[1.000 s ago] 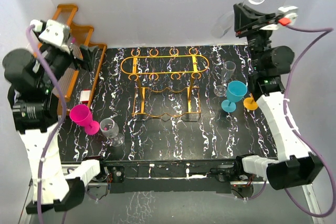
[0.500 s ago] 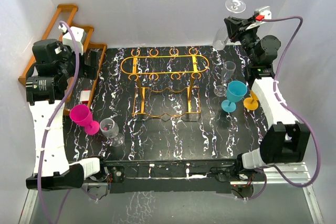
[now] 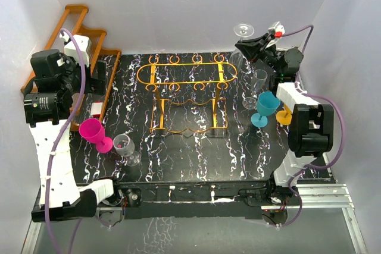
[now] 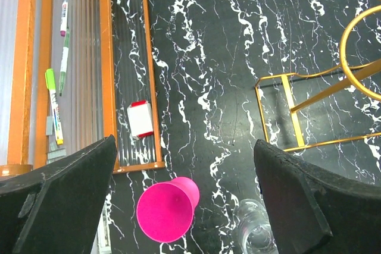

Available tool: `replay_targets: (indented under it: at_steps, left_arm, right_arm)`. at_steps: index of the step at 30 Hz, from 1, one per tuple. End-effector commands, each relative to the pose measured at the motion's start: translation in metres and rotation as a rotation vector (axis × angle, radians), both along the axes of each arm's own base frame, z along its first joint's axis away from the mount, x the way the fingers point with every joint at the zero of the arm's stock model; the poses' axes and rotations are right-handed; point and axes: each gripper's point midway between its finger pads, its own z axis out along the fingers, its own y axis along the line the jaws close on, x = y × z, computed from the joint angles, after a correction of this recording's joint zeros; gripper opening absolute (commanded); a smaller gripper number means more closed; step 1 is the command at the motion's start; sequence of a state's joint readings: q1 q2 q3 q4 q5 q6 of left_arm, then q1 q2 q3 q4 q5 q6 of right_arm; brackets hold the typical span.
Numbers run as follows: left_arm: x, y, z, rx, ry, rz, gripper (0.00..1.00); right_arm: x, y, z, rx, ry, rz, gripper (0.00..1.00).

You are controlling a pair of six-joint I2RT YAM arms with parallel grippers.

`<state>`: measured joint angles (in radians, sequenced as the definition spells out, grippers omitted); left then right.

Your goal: Place the wine glass upside down on the wine glass rack

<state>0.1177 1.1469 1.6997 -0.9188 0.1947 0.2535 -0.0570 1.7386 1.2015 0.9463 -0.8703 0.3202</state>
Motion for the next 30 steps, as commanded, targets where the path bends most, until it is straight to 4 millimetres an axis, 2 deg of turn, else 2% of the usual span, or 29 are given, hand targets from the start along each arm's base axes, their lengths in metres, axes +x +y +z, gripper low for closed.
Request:
replay_targets:
  at_steps: [1,2,6,7,8,9,13,20,30]
  left_arm:
    - [-0.009,0.002,0.008,-0.017,-0.002,0.011,0.97]
    - [-0.010,0.002,0.008,-0.016,0.000,0.013,0.97]
    - [-0.013,-0.001,0.006,-0.022,0.022,-0.010,0.97]
    - [-0.014,-0.002,0.004,-0.026,0.031,-0.014,0.97]
    - [-0.014,-0.002,0.002,-0.032,0.039,-0.017,0.97]
    - [-0.015,-0.003,0.000,-0.040,0.044,-0.020,0.97]
    - [-0.016,-0.001,-0.002,-0.056,0.050,-0.009,0.97]
    - [-0.014,-0.004,-0.011,-0.076,0.085,-0.028,0.97]
    - [-0.010,-0.006,-0.019,-0.093,0.108,-0.035,0.97]
  right_arm:
    - [-0.030,0.032,0.044,-0.078,-0.226,0.154,0.08]
    - [-0.023,0.036,0.031,-0.083,-0.203,0.167,0.08]
    - [-0.019,0.039,0.018,-0.085,-0.185,0.180,0.08]
    - [-0.019,0.039,0.015,-0.089,-0.182,0.185,0.08]
    - [-0.023,0.051,0.013,-0.087,-0.179,0.212,0.08]
    - [-0.024,0.055,0.010,-0.088,-0.179,0.222,0.08]
    - [-0.027,0.060,0.003,-0.091,-0.178,0.242,0.08]
    - [-0.034,0.065,0.001,-0.103,-0.185,0.274,0.08]
    - [-0.058,0.073,0.000,-0.151,-0.252,0.337,0.08]
